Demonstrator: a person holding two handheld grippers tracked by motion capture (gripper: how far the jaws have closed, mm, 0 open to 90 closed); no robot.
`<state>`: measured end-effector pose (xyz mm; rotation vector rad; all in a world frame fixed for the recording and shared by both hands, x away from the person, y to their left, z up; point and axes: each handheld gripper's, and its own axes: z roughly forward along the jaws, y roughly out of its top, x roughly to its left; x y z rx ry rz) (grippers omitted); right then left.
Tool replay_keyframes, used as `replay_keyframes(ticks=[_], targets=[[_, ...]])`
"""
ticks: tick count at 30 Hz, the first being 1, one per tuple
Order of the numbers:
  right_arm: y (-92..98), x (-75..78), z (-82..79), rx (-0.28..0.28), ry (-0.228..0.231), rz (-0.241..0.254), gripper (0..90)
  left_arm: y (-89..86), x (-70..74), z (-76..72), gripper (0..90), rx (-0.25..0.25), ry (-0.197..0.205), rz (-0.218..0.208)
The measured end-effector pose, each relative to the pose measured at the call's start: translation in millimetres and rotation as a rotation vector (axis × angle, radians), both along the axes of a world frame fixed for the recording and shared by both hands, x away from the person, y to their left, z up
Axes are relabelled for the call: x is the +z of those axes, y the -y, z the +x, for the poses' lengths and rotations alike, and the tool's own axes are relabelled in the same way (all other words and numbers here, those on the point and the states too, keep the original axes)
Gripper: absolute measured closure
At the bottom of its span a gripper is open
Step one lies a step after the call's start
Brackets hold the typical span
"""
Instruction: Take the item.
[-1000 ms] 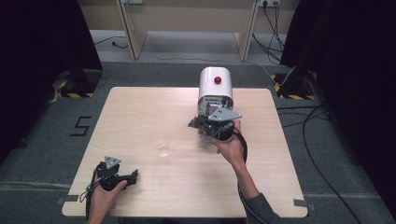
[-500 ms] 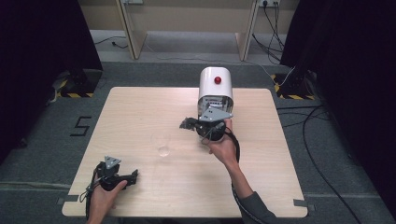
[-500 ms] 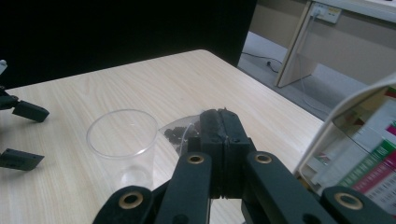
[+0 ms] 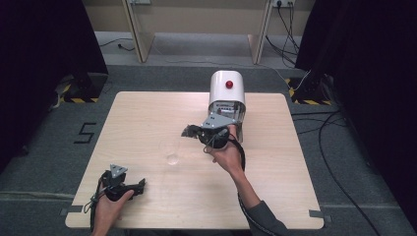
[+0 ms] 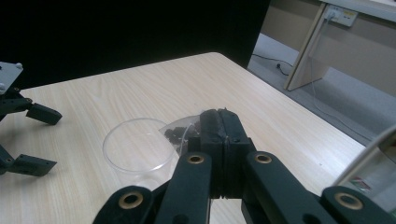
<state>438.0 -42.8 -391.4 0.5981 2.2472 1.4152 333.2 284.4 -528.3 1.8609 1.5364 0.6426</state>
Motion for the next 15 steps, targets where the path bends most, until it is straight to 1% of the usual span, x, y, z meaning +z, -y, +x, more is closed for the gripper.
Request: replay_keyframes(ticks=[13, 15], targets=[[-20.0, -1.7, -2.0, 0.036, 0.000, -0.012, 90.0, 0.0, 0.0, 0.0, 0.0, 0.000, 0.000, 0.000], [-25.0, -2.2, -2.6, 0.046, -0.002, -0.020, 90.0, 0.0, 0.0, 0.0, 0.0, 0.000, 0.000, 0.000]])
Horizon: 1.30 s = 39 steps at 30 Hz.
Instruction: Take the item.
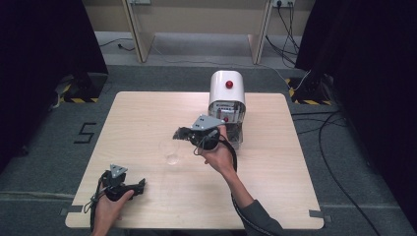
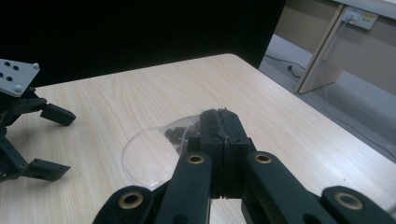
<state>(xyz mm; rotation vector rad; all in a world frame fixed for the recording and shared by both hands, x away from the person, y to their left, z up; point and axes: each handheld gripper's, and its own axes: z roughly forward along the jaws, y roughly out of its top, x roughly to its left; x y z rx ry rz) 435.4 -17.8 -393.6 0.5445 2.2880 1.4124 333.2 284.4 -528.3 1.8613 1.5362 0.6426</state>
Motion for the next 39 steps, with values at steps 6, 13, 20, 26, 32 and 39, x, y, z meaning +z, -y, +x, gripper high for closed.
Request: replay_keyframes(ticks=[6, 13, 20, 26, 32, 39], targets=[[-12.3, -2.8, -1.7, 0.023, -0.002, -0.004, 90.0, 0.0, 0.0, 0.0, 0.0, 0.000, 0.000, 0.000], [-19.4, -6.7, -1.8, 0.033, -0.011, -0.012, 90.0, 0.0, 0.0, 0.0, 0.0, 0.000, 0.000, 0.000], [-27.3, -9.7, -2.8, 0.048, -0.013, -0.022, 90.0, 0.0, 0.0, 0.0, 0.0, 0.000, 0.000, 0.000], [-35.5, -14.2, -1.8, 0.058, -0.022, -0.035, 90.0, 0.0, 0.0, 0.0, 0.0, 0.000, 0.000, 0.000], [-38.6, -18.2, -1.6, 0.063, -0.030, -0.043, 90.0, 0.0, 0.0, 0.0, 0.0, 0.000, 0.000, 0.000], [-39.7, -23.2, 0.0, 0.063, -0.039, -0.060, 90.0, 0.0, 0.0, 0.0, 0.0, 0.000, 0.000, 0.000]])
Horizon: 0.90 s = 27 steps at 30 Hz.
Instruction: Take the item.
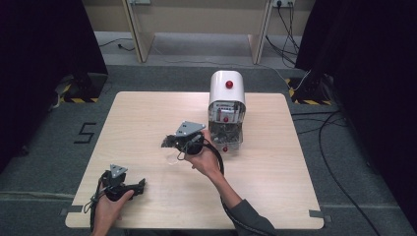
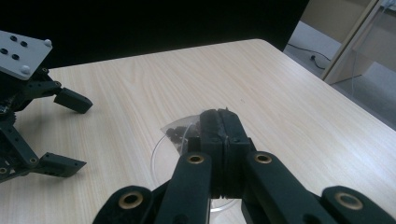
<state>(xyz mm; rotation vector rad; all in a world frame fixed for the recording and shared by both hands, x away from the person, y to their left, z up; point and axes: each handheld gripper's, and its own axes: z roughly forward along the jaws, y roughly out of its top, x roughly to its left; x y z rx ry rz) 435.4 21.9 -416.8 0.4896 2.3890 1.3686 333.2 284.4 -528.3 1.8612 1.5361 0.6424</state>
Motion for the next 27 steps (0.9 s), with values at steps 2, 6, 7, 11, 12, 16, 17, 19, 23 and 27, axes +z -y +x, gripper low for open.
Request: replay_keyframes(ticks=[2, 6, 7, 11, 12, 16, 17, 19, 23, 27], targets=[[-0.1, -0.4, 0.2, -0.002, 0.002, 0.000, 90.0, 0.0, 0.0, 0.0, 0.0, 0.000, 0.000, 0.000], [-1.4, -3.3, 0.9, -0.002, -0.003, -0.003, 90.0, 0.0, 0.0, 0.0, 0.0, 0.000, 0.000, 0.000], [-1.9, -4.0, 1.1, 0.000, -0.003, -0.005, 90.0, 0.0, 0.0, 0.0, 0.0, 0.000, 0.000, 0.000], [-3.5, -6.9, 1.6, 0.001, -0.008, -0.013, 90.0, 0.0, 0.0, 0.0, 0.0, 0.000, 0.000, 0.000], [-3.9, -7.7, 1.9, 0.002, -0.008, -0.012, 90.0, 0.0, 0.0, 0.0, 0.0, 0.000, 0.000, 0.000], [-5.3, -10.3, 2.6, 0.000, -0.013, -0.019, 90.0, 0.0, 0.0, 0.0, 0.0, 0.000, 0.000, 0.000], [-6.4, -11.3, 3.0, -0.001, -0.013, -0.021, 90.0, 0.0, 0.0, 0.0, 0.0, 0.000, 0.000, 0.000], [-7.6, -11.7, 3.4, 0.001, -0.014, -0.026, 90.0, 0.0, 0.0, 0.0, 0.0, 0.000, 0.000, 0.000], [-10.3, -12.4, 3.9, 0.000, -0.011, -0.034, 90.0, 0.0, 0.0, 0.0, 0.0, 0.000, 0.000, 0.000], [-10.7, -14.2, 4.9, -0.001, -0.012, -0.047, 90.0, 0.0, 0.0, 0.0, 0.0, 0.000, 0.000, 0.000]])
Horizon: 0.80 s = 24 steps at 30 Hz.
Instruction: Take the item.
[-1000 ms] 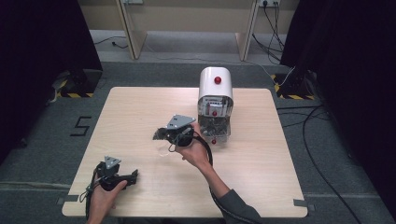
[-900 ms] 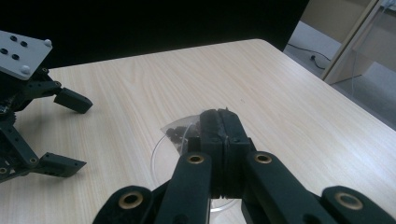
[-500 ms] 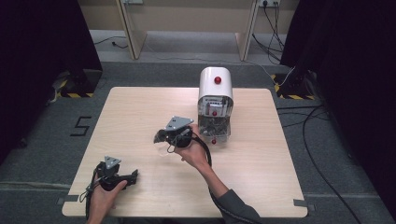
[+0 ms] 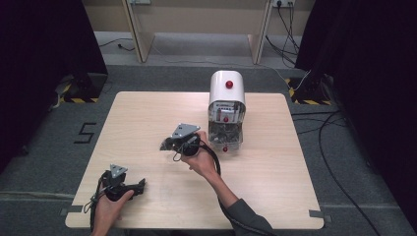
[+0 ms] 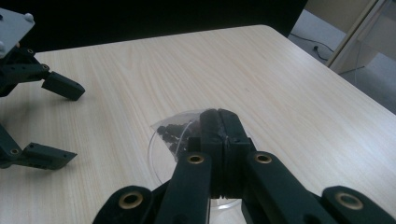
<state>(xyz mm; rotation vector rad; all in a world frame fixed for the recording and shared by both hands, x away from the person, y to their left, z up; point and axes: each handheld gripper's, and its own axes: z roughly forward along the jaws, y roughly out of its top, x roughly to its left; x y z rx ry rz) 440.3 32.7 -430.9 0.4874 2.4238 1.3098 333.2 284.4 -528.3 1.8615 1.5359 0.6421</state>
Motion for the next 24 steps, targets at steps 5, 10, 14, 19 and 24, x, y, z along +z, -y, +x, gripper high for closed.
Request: replay_keyframes(ticks=[5, 10, 14, 19, 24], targets=[[1.4, -4.2, 1.2, -0.007, -0.008, -0.008, 90.0, 0.0, 0.0, 0.0, 0.0, 0.000, 0.000, 0.000], [1.6, -5.9, 1.8, -0.008, -0.014, -0.007, 89.6, 0.0, 0.0, 0.0, 0.0, 0.000, 0.000, 0.000], [2.3, -6.3, 3.1, -0.015, -0.022, -0.006, 85.9, 0.0, 0.0, 0.0, 0.0, 0.000, -0.001, 0.000], [3.6, -4.4, 3.4, -0.019, -0.021, 0.002, 79.9, 0.0, 0.0, 0.0, 0.0, 0.000, 0.000, 0.000], [4.4, 0.9, 2.3, -0.023, -0.013, 0.012, 75.2, 0.0, 0.0, 0.0, 0.0, 0.000, 0.000, 0.000]])
